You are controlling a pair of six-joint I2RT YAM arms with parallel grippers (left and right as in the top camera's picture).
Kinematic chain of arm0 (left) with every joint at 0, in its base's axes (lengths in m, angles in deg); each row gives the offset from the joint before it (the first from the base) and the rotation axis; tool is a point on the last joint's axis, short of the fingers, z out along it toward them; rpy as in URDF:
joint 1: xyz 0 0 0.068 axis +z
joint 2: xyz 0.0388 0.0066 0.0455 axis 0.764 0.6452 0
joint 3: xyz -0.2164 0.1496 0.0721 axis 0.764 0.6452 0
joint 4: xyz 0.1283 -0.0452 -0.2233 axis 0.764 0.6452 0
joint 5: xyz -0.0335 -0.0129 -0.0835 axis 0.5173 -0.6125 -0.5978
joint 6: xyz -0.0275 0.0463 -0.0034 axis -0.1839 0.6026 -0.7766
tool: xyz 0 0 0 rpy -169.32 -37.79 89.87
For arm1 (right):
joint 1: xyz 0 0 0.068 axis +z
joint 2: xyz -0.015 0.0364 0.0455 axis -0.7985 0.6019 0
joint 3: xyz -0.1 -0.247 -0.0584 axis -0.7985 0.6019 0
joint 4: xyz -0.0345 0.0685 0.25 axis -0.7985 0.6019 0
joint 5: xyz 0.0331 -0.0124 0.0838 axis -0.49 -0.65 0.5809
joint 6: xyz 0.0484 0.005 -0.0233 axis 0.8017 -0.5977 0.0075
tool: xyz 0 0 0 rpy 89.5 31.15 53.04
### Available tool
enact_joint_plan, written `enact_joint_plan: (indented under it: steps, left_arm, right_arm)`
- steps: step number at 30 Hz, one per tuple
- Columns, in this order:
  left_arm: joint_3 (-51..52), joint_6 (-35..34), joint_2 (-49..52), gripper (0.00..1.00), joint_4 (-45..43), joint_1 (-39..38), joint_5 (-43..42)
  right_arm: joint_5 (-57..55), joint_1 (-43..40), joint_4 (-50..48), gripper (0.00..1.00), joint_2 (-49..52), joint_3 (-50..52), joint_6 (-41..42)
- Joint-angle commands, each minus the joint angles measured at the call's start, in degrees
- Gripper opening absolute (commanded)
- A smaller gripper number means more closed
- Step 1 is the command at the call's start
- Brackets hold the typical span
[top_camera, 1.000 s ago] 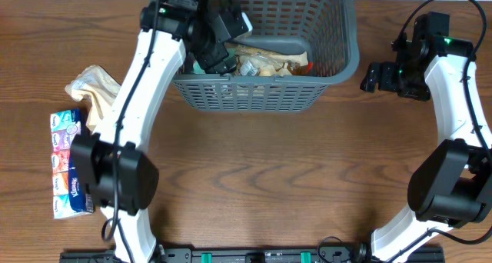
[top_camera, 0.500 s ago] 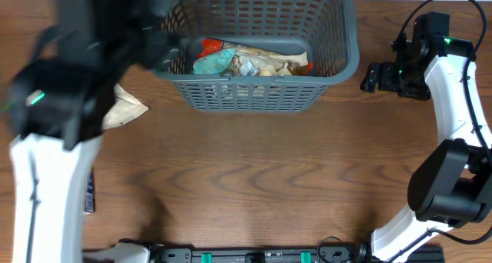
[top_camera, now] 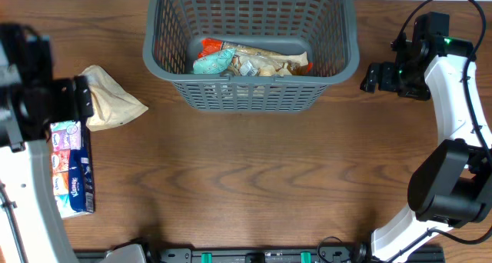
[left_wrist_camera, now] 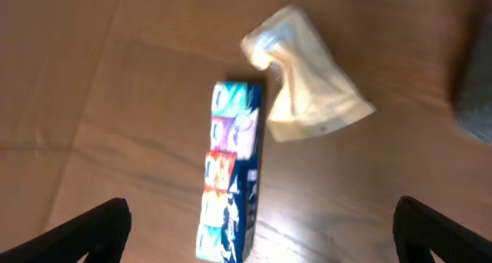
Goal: Pack container
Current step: 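Withdraw the left gripper toward the Kleenex tissue packs, then grasp the strip of Kleenex tissue packs with the left gripper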
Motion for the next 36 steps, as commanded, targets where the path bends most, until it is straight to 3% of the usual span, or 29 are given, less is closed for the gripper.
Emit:
enact_joint_plan:
  steps: [1, 7, 12, 25, 36]
  left_arm:
    - [9.6, -1.8, -7.0, 0.99, -2.7, 5.6, -1.9]
    - [29.9, 2.4, -18.6, 0.99, -12.7, 14.3, -8.1]
    - [39.8, 7.0, -18.5, 0.99, -20.0, 18.5, -12.6]
    - [39.3, 10.1, 2.3, 0.99, -22.1, 20.4, -12.6]
    - [37.0, 12.7, 6.5, 0.99, -24.4, 21.6, -7.1]
  right_arm:
    - [0.4, 0.5, -0.1, 0.99, 0.3, 0.2, -0.7]
    - [0.4, 0.5, -0.1, 0.99, 0.3, 0.2, -0.7]
    - [0.4, 0.5, -0.1, 0.99, 0.3, 0.2, -0.7]
    - [0.4, 0.5, -0.7, 0.99, 0.3, 0.2, -1.8]
    - [0.4, 0.5, -0.2, 0.99, 0.3, 0.2, -1.8]
